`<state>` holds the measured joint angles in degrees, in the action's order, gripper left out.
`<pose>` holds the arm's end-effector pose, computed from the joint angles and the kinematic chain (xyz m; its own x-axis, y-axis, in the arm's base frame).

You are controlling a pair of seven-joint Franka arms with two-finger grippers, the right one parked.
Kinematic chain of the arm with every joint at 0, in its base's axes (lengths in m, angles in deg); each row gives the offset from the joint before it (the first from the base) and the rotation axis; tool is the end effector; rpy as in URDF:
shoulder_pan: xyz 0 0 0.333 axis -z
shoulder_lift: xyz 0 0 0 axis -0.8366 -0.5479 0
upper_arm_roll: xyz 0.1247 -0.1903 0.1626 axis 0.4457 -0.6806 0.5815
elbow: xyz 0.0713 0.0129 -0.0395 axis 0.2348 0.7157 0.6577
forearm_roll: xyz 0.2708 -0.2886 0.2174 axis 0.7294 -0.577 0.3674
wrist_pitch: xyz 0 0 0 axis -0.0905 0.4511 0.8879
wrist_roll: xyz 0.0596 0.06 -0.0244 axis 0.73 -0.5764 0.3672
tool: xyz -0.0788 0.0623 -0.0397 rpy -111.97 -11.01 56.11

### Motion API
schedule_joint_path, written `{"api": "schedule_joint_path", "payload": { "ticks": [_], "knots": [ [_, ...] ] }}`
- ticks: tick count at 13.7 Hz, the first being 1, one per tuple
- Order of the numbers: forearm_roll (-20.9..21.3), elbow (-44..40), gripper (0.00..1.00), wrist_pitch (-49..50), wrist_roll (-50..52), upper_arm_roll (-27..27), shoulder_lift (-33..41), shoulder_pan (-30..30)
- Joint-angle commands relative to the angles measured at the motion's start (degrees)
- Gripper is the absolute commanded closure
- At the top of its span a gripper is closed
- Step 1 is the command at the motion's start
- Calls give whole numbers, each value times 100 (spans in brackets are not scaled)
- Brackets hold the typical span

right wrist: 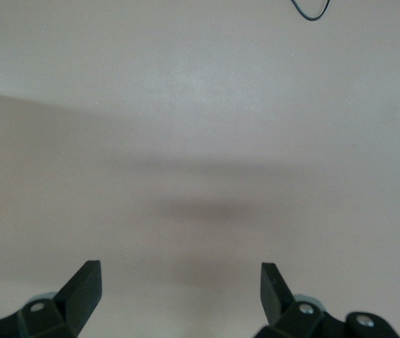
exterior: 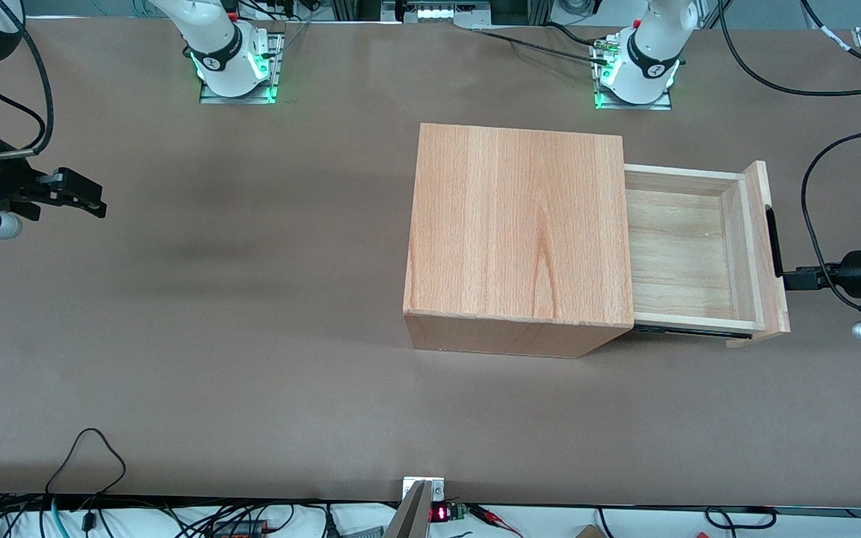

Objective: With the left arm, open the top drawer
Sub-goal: 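Pull the drawer slightly further out with the left gripper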

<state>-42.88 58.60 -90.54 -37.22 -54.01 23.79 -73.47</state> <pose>0.6836 0.1749 0.3245 0.9412 0.1426 -0.3062 0.2353 -0.9271 0.2917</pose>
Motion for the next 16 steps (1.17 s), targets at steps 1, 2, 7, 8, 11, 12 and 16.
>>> {"api": "schedule_joint_path", "payload": {
  "ticks": [1,2,7,8,11,12,16],
  "knots": [
    [105,-469,0,-91,-128,-64,-178,-1],
    [105,-539,0,-82,-128,-64,-178,-1],
    [123,-558,0,31,-189,-73,-169,43],
    [123,-584,0,75,-189,-73,-169,43],
    [123,-882,0,409,-189,-55,-169,26],
    [114,-900,0,419,-189,-64,-169,-9],
    [140,-909,0,454,-225,-81,-55,-1]
  ]
}}
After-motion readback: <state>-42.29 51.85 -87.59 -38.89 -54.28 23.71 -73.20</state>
